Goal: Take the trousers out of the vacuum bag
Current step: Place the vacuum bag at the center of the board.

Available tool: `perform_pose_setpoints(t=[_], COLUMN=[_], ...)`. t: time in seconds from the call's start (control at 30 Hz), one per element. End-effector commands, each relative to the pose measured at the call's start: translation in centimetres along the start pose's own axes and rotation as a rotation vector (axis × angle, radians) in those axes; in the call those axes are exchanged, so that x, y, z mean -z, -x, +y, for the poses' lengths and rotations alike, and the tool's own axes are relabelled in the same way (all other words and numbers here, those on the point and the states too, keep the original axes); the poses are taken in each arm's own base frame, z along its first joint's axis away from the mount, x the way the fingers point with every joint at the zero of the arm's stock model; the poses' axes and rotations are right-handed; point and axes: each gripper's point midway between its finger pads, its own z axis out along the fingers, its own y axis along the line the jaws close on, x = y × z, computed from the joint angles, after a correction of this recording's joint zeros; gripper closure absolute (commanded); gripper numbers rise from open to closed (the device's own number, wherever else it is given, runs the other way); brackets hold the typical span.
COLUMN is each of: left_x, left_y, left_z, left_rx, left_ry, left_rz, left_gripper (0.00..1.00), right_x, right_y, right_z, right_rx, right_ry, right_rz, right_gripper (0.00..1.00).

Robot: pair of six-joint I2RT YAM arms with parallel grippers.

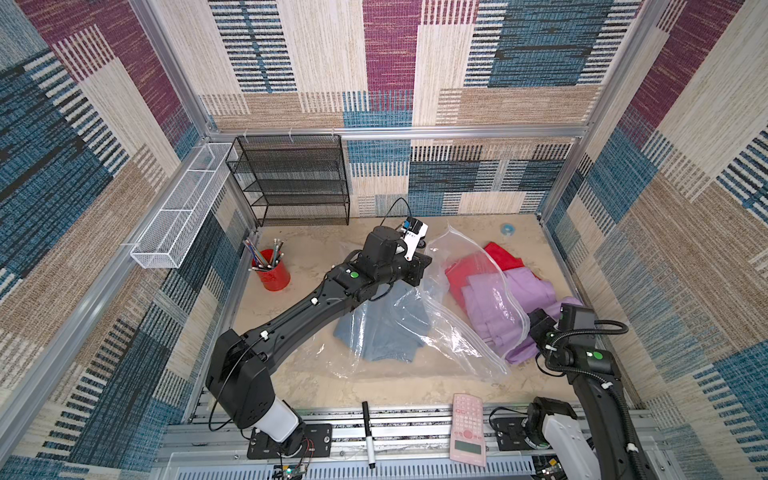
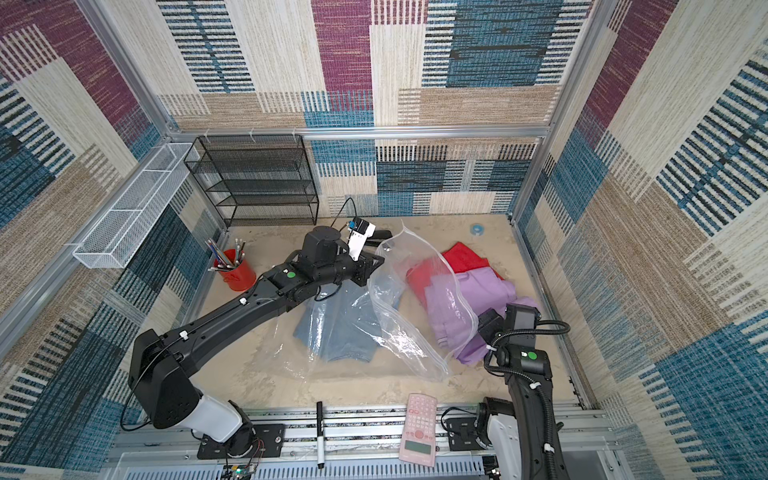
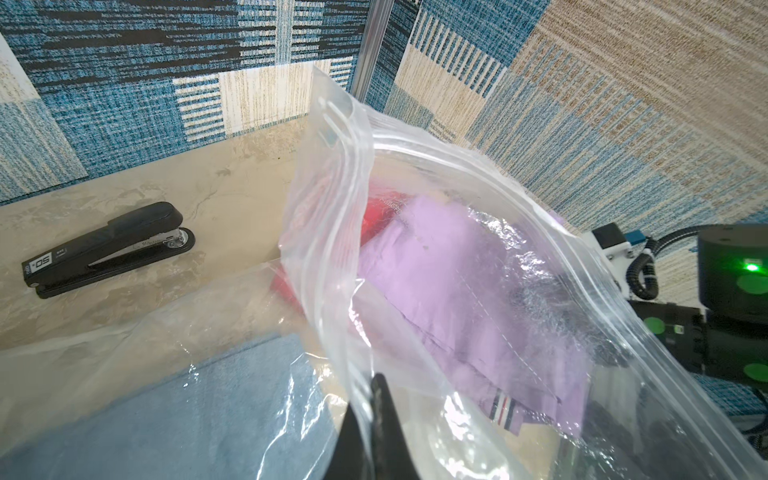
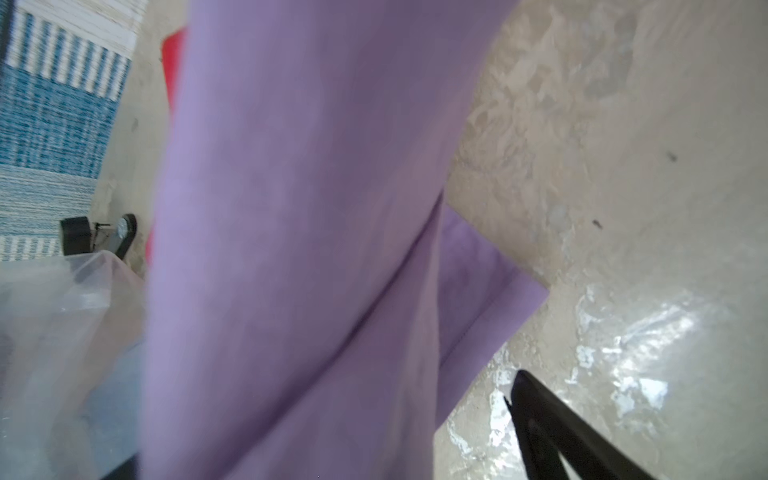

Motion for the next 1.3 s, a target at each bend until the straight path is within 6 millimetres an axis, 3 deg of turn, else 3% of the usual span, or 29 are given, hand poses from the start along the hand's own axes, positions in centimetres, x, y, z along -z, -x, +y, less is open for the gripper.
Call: perform_pose_setpoints(t=[0.0,0.07,0.13,0.17,0.27,0.37,0.5,0.73,0.77,0.8,0.87,0.97,1.03,1.17,1.27], left_x=[0.0,-0.1,-0.2,-0.3,-0.6,-1.1,-2.2,-7.0,-7.8,-8.5,-9.7,-9.3,-7.6,-2.6,0.5], left_y=[1.2,1.3,1.2,1.2,1.1,0.7,0.3,-2.5,-3.1,-3.6,-4.2,-3.1,-0.9,3.9,5.6], left_z=[-0.4,-0.3,-0.3,-0.3,-0.3,-0.3,-0.8,-3.0,-3.3,-3.7,-4.2,-4.5,-5.0,-6.3,-6.7], left_rx=[0.014,0.014,0.015,0.016,0.021,0.02,0.036,0.093,0.101,0.109,0.141,0.15,0.123,0.06,0.062], left_ry=[-0.019,-0.018,-0.019,-0.02,-0.024,-0.031,-0.068,-0.161,-0.168,-0.185,-0.212,-0.216,-0.213,-0.215,-0.215], left_rz=[-0.038,-0.041,-0.031,-0.026,-0.025,0.006,0.036,0.143,0.159,0.168,0.187,0.149,0.075,-0.1,-0.219], left_gripper=[1.0,1.0,1.0,1.0,1.0,1.0,1.0,1.0,0.97,0.87,0.5,0.15,0.07,0.02,0.0], right_x=[1.2,2.2,4.2,4.9,4.3,3.9,2.2,1.0,0.9,0.7,0.4,0.2,0.6,0.5,0.1], right_y=[2.7,4.3,5.2,5.8,6.7,5.8,4.5,3.1,2.9,2.8,2.6,2.5,2.7,2.6,2.2], right_z=[3.2,3.5,6.7,7.4,6.0,7.0,5.7,3.7,3.5,3.3,2.8,2.2,2.2,2.0,1.6], right_rx=[0.035,0.066,0.115,0.135,0.161,0.146,0.096,0.01,0.006,0.002,-0.003,0.001,0.005,0.004,-0.005], right_ry=[0.138,0.143,0.278,0.305,0.214,0.289,0.302,0.324,0.329,0.324,0.306,0.278,0.287,0.289,0.287], right_rz=[-0.127,-0.219,-0.248,-0.278,-0.327,-0.284,-0.262,-0.285,-0.286,-0.284,-0.281,-0.284,-0.307,-0.315,-0.304], right_gripper=[0.01,0.01,0.0,0.01,0.01,0.01,0.01,0.0,0.01,0.01,0.0,0.01,0.01,0.01,0.01])
